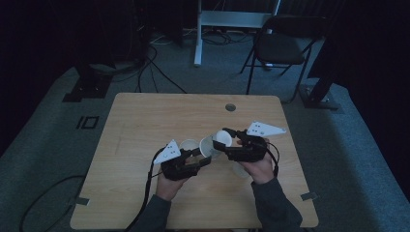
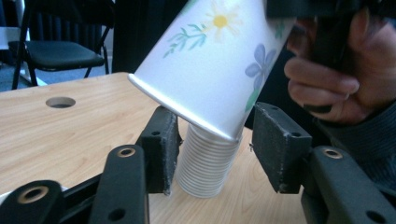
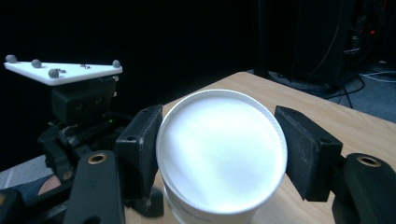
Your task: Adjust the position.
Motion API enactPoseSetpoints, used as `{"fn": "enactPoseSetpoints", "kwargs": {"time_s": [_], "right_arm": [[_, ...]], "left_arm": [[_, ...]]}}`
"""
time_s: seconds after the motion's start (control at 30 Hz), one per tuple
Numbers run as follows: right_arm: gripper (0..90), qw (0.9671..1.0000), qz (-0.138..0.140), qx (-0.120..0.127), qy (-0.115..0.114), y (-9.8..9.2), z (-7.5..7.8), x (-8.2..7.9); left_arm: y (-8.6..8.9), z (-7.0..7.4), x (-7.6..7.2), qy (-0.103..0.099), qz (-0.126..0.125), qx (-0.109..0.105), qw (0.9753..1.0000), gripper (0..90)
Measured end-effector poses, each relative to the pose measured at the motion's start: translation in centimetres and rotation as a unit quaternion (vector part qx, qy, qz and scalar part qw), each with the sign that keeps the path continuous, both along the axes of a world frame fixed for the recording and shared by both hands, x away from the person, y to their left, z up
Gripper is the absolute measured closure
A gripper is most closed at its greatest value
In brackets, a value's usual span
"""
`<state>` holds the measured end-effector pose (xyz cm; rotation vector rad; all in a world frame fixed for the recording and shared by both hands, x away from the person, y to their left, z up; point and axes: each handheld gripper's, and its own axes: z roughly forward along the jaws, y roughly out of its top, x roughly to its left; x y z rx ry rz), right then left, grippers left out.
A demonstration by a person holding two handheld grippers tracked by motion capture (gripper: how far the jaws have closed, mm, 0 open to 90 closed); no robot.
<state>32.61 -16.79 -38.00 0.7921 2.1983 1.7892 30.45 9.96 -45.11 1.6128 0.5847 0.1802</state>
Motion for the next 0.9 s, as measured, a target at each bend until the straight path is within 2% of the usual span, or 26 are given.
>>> {"fn": "enactPoseSetpoints", "kwargs": {"time_s": [0.1,0.3,0.4,0.63,0.7,0.9], "right_arm": [[35.1,0.9999,0.005,0.007,0.007,-0.2,-0.2,0.0],[35.2,0.9999,0.007,0.006,0.008,-0.2,-0.5,0.0],[35.2,0.9999,0.011,0.007,0.011,-0.2,-0.6,0.0],[35.5,0.9988,0.031,0.028,0.025,-0.5,-0.9,0.2],[35.5,0.9984,0.036,0.035,0.026,-0.5,-1.0,0.3],[35.1,0.9980,0.043,0.038,0.028,-0.9,-0.9,0.5]], "left_arm": [[0.3,0.1,0.1,0.001,-0.002,-0.014,0.9999,53.8],[0.8,0.3,0.3,0.004,-0.003,-0.037,0.9993,57.6],[1.1,0.4,0.4,0.008,-0.016,-0.049,0.9986,58.3],[1.0,0.6,0.4,0.005,-0.040,-0.048,0.9981,60.2],[0.8,0.7,0.4,0.002,-0.043,-0.038,0.9983,61.4],[0.9,0.9,0.3,-0.006,-0.047,-0.029,0.9984,66.8]]}}
